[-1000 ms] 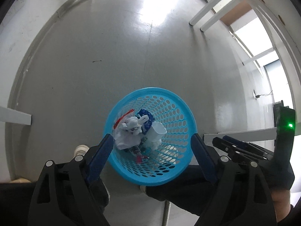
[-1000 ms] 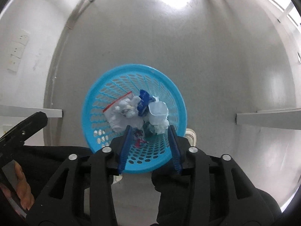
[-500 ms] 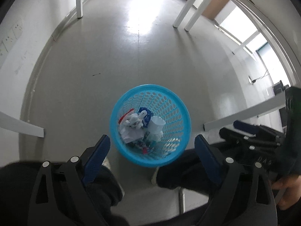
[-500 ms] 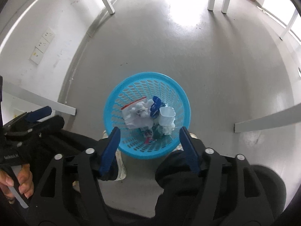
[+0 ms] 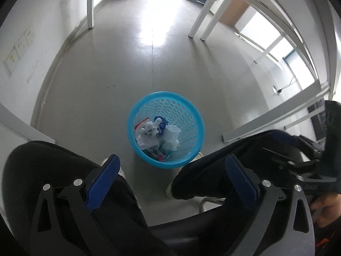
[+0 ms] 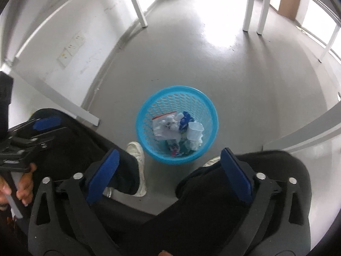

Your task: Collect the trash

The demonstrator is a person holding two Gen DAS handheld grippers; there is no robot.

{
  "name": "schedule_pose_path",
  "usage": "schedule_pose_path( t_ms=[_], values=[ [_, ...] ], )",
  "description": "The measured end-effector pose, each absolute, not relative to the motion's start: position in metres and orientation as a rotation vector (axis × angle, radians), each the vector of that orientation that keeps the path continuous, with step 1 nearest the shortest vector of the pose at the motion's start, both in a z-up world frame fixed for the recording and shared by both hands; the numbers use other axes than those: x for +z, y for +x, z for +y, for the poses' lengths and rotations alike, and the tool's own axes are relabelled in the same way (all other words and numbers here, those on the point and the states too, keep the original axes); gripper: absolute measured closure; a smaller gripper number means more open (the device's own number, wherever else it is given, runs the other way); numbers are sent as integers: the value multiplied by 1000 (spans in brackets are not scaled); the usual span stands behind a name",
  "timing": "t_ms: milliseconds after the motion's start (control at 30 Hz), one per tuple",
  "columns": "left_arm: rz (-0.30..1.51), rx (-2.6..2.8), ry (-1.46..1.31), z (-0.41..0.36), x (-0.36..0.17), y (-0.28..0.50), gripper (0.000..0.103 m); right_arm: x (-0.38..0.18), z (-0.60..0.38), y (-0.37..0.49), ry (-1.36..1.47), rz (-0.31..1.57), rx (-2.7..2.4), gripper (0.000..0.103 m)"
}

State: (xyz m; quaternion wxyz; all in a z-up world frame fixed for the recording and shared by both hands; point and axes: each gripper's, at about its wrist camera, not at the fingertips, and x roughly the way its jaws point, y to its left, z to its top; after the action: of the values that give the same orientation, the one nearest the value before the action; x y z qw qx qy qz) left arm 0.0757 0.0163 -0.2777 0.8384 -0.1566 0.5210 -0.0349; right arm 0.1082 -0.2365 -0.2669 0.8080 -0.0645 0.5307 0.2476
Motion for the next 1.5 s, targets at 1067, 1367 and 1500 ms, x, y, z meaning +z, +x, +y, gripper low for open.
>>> schedule_pose_path(
  t_ms=[1067, 1367, 1500],
  values=[
    [1128, -88, -294, 4, -285, 74, 6, -279, -241, 106, -99, 1210, 534, 9],
    [1131, -87, -296, 5, -285, 75, 6, -278, -242, 106, -94, 1215, 534, 9],
    [1132, -87, -296, 5, -285, 75, 6, -278, -242, 107, -92, 1215, 534, 9]
  ],
)
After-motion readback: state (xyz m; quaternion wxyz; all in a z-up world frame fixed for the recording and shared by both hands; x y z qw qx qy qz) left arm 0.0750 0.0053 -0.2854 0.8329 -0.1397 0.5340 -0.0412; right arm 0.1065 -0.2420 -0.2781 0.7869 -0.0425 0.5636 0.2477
